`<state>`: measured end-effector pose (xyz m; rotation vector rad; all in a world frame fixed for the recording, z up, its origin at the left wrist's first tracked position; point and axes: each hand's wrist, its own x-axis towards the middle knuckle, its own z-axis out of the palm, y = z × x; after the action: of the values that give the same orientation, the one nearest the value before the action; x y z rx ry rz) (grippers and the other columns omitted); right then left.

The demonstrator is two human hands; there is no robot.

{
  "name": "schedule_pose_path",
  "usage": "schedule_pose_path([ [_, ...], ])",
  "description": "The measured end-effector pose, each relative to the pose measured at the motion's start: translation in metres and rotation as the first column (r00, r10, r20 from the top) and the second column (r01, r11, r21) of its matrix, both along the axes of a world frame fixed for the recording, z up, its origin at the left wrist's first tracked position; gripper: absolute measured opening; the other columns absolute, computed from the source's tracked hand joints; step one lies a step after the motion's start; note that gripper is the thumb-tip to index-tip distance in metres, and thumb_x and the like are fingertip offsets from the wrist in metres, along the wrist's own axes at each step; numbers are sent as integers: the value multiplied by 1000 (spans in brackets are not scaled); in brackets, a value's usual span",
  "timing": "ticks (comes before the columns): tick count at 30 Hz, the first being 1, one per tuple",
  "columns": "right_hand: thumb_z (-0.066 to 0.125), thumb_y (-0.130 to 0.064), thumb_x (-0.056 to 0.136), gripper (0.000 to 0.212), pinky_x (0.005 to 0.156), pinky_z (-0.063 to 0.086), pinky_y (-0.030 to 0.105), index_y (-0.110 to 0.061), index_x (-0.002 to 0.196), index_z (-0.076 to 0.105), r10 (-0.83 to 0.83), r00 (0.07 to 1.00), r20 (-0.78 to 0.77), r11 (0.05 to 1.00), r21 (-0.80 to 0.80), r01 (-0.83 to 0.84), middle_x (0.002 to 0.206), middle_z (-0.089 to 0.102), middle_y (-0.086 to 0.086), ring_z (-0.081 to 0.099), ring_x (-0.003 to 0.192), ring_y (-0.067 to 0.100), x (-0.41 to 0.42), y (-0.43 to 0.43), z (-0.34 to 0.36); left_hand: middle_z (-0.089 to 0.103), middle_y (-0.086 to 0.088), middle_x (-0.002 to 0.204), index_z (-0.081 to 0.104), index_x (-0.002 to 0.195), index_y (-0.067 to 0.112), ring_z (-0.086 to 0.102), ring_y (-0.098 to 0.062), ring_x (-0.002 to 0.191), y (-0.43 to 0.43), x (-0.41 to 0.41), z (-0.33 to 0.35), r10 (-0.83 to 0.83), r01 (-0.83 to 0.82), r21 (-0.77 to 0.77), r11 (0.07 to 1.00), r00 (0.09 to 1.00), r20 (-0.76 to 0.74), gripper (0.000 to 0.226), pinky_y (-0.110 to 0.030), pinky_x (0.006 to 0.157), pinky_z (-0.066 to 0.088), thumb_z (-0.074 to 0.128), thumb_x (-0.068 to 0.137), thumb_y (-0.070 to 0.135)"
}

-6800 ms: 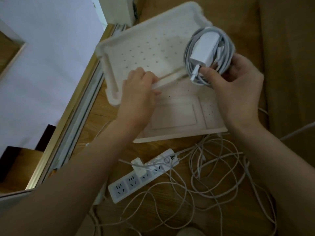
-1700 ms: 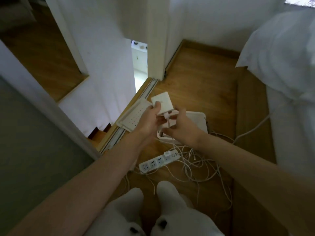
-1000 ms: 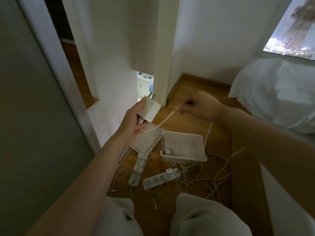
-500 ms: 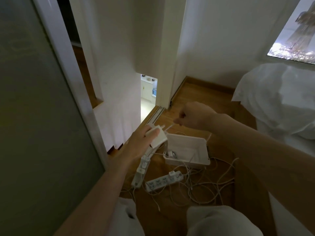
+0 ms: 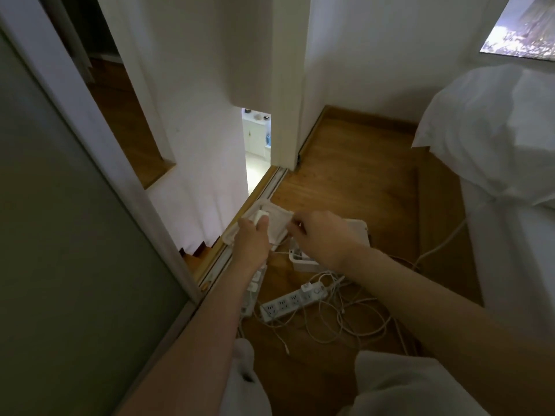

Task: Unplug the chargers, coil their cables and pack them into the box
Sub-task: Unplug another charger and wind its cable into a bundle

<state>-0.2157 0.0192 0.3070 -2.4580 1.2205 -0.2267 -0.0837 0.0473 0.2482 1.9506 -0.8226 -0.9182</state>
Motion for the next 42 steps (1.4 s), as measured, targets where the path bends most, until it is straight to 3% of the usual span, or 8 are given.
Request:
schedule_pose_path([
  [6,31,-29,101,28,65,50,31,-17,109,55,66,996,65,998,0,-67,87,64,3,58,71,16,-6,29,-45,60,-11,95,46,124,1,58,-19,73,-11,-11,7,157,-174,-4,985,895,-417,44,-27,47,52,31,102,37],
  [10,35,-24,101,26,60,35,24,-14,108,57,148,985,83,981,116,-157,93,64,6,50,69,12,-13,32,-65,57,-18,86,52,90,3,60,-25,75,-3,-19,22,120,-329,-73,942,530,-840,27,-40,83,51,42,100,25],
  [12,36,-24,101,26,57,34,22,-14,106,59,140,984,107,975,156,-155,89,62,1,48,65,7,-15,26,-70,55,-21,95,50,101,2,59,-27,79,-2,-17,26,58,-367,-75,927,338,-939,27,-40,81,52,45,99,28],
  [14,36,-25,101,26,58,36,18,-17,107,60,94,987,130,969,217,-121,86,58,-5,49,67,3,-21,18,-73,54,-18,94,48,114,4,57,-22,74,0,-15,25,36,-339,-91,936,349,-937,29,-30,66,55,45,98,27],
  [18,36,-24,100,23,74,52,35,-32,88,54,26,998,53,957,286,-40,96,63,-3,60,83,16,-36,7,-84,59,-11,83,51,128,4,55,-12,51,3,-13,21,-109,-74,-199,977,630,-769,39,-18,38,40,42,98,27],
  [23,38,-23,99,23,76,52,34,-23,90,58,-30,997,-66,967,252,46,98,64,1,60,82,16,-40,3,-81,56,-2,69,58,99,14,48,-12,52,10,-11,18,-386,373,-101,922,877,-286,28,-16,38,33,39,100,34],
  [29,40,-26,99,22,60,38,22,-15,94,59,-172,984,37,973,163,164,89,62,1,54,74,12,-39,1,-69,61,-2,97,61,105,15,60,-23,95,20,-5,9,-526,521,73,851,843,112,27,-43,86,51,47,96,37],
  [42,34,-26,101,29,51,35,19,-13,97,59,-144,967,208,989,66,133,74,60,0,49,54,7,-29,28,-47,36,-9,123,36,125,13,55,-21,90,12,-6,-5,-267,270,71,960,814,516,30,-31,68,51,37,101,31],
])
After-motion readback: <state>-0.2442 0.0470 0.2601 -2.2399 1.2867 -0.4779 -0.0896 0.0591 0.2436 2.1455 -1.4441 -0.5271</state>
